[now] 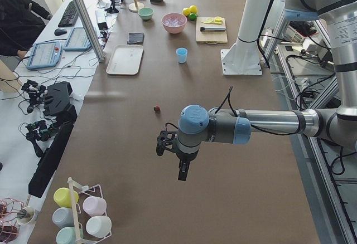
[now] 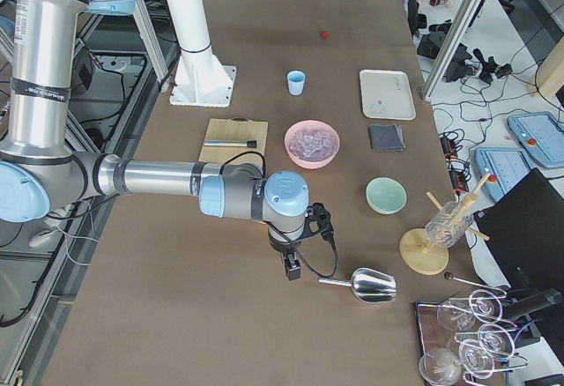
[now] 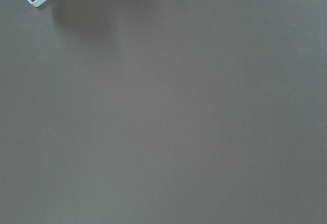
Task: Put ice and strawberries in cup
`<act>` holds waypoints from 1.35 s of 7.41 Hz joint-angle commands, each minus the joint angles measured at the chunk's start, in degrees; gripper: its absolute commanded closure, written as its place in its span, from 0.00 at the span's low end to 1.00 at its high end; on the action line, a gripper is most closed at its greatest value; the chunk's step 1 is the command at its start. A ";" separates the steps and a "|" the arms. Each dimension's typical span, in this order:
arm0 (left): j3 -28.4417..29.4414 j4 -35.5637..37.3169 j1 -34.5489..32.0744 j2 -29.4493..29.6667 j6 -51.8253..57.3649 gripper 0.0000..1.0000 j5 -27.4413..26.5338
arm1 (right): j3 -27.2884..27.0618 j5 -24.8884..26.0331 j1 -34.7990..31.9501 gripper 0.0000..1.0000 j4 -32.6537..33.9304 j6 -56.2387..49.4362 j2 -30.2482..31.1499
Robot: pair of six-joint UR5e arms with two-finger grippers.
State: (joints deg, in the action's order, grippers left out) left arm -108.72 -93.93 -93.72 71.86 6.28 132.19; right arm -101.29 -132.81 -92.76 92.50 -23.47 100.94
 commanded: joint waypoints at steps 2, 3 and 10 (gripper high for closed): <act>0.01 -0.11 0.12 -0.06 -0.04 0.02 0.17 | 0.04 -0.43 -0.14 0.00 0.22 0.01 0.75; 0.09 -0.11 0.81 -0.06 -0.04 0.02 0.17 | -0.05 -0.70 -0.14 0.00 0.22 0.01 0.93; -0.08 -1.34 0.73 -1.02 -0.13 0.02 3.07 | 0.21 -1.93 -0.05 0.00 0.13 -0.08 0.93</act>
State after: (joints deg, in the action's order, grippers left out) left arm -108.84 -94.86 -92.99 70.88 6.10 135.24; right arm -101.29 -134.95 -92.82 92.72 -23.49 101.79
